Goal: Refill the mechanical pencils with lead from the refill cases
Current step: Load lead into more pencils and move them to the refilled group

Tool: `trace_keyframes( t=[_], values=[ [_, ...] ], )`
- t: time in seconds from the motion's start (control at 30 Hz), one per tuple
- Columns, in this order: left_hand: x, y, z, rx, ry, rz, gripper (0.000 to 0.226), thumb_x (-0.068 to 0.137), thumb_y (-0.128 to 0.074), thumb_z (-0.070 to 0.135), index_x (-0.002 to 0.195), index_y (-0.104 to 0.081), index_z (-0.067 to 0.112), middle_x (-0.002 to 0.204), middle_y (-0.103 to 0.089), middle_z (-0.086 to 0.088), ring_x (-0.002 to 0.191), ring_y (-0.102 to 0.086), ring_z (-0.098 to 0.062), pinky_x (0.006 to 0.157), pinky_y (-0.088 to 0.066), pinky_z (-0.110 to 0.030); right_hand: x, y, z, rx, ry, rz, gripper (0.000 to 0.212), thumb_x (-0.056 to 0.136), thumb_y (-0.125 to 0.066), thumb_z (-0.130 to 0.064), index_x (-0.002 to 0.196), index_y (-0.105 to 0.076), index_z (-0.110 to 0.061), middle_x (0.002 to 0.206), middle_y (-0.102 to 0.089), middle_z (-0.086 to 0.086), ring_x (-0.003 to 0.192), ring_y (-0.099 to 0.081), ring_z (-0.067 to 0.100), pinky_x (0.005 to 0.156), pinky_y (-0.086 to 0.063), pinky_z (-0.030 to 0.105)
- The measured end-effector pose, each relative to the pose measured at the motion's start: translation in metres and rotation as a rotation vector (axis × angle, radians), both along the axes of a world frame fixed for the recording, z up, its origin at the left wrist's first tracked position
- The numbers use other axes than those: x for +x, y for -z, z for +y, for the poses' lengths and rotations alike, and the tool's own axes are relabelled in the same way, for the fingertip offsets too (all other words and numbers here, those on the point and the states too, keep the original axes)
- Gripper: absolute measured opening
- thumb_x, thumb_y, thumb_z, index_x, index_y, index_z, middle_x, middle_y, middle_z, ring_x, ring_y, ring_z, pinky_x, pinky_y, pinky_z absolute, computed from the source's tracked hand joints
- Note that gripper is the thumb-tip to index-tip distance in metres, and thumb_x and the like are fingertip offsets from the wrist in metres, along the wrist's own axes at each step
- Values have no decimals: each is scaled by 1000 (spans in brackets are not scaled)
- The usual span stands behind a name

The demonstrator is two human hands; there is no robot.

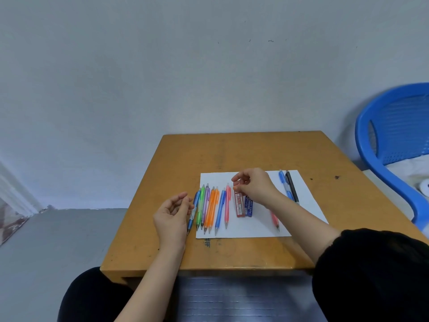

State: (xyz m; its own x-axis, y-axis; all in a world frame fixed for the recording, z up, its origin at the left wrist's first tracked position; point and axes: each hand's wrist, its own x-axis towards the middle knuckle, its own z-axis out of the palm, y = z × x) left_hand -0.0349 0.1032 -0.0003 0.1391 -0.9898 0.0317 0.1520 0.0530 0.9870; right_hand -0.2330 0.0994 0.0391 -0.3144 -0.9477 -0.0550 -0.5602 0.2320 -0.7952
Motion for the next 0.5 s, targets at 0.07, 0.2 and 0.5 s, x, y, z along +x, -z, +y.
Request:
trace_keyframes(
  t=[0.07, 0.2, 0.5],
  values=[
    [-1, -1, 0, -1, 5, -10, 9, 90, -62, 10, 93, -66, 18, 84, -71, -2, 73, -69, -4, 52, -50, -13, -2, 2, -4, 10, -7, 64, 20, 87, -67, -13, 107, -67, -12, 99, -66, 7, 92, -64, 17, 76, -54, 26],
    [0, -1, 1, -5, 11, -13, 9, 90, -61, 10, 93, -66, 17, 84, -70, -2, 74, -69, -3, 51, -50, -12, -1, 9, -8, -15, -14, 170, 25, 89, -66, -18, 113, -67, -14, 109, -65, 2, 92, -54, 8, 61, -38, 14],
    [0, 0, 0, 1, 7, -8, 9, 90, -61, 10, 95, -67, 16, 84, -71, -1, 74, -69, -5, 52, -51, -13, 1, 26, -11, 26, 5, 443, 31, 89, -63, -37, 117, -66, -25, 120, -55, 2, 111, -51, 17, 88, -47, 30]
  ],
)
